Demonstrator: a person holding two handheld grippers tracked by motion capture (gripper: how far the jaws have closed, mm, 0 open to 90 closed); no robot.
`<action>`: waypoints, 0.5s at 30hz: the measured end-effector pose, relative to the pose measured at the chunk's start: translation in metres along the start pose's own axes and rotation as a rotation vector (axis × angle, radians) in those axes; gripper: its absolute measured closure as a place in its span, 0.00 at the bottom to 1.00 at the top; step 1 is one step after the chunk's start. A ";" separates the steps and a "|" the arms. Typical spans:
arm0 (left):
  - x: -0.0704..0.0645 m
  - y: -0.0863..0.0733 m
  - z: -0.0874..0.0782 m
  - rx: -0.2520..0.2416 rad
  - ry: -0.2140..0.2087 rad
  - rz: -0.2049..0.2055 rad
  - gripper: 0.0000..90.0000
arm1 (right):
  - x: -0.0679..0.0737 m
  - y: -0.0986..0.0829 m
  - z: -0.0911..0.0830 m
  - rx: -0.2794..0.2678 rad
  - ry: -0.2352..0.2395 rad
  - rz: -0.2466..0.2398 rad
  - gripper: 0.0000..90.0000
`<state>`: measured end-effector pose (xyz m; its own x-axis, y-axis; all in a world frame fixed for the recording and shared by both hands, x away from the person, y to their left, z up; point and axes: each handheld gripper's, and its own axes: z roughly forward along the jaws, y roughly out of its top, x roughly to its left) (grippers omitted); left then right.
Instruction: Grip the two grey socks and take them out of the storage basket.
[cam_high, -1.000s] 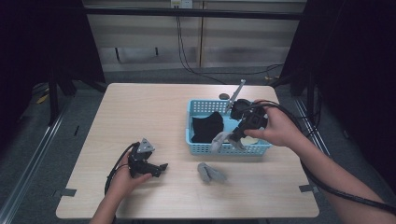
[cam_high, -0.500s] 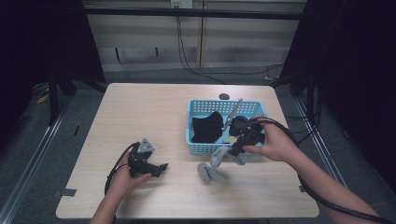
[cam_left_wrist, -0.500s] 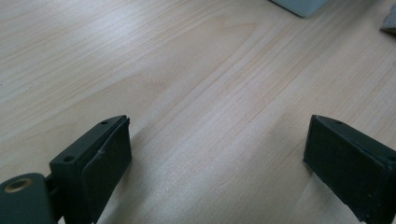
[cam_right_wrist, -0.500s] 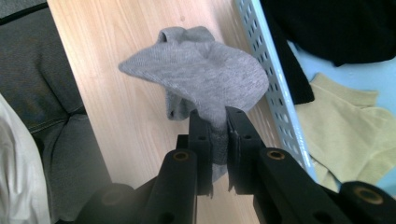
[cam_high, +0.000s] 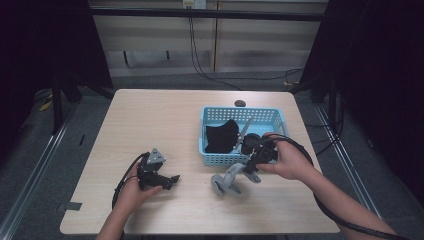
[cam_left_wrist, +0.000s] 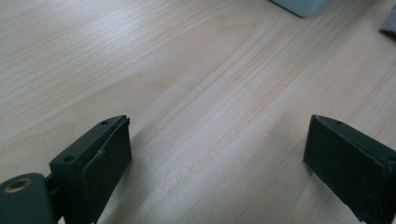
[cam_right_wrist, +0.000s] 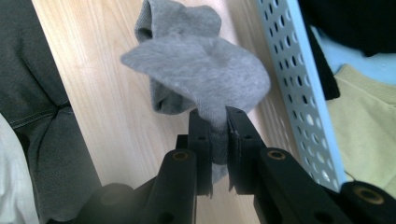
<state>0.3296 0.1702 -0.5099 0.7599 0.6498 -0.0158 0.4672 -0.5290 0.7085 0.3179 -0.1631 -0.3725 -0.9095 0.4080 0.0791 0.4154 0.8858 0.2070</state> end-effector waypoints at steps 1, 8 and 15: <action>0.000 0.000 0.000 0.000 0.000 0.000 0.08 | 0.000 0.000 0.000 0.000 0.000 0.000 0.90; 0.000 0.000 0.000 -0.002 0.001 -0.002 0.08 | 0.002 0.002 0.014 0.034 0.000 -0.014 0.90; 0.000 0.000 0.000 0.000 0.000 0.000 0.08 | 0.004 0.003 0.024 0.030 0.009 -0.016 0.90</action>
<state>0.3296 0.1702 -0.5099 0.7596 0.6502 -0.0161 0.4675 -0.5286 0.7085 0.3160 -0.1540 -0.3949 -0.9160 0.3922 0.0851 0.4012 0.8983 0.1789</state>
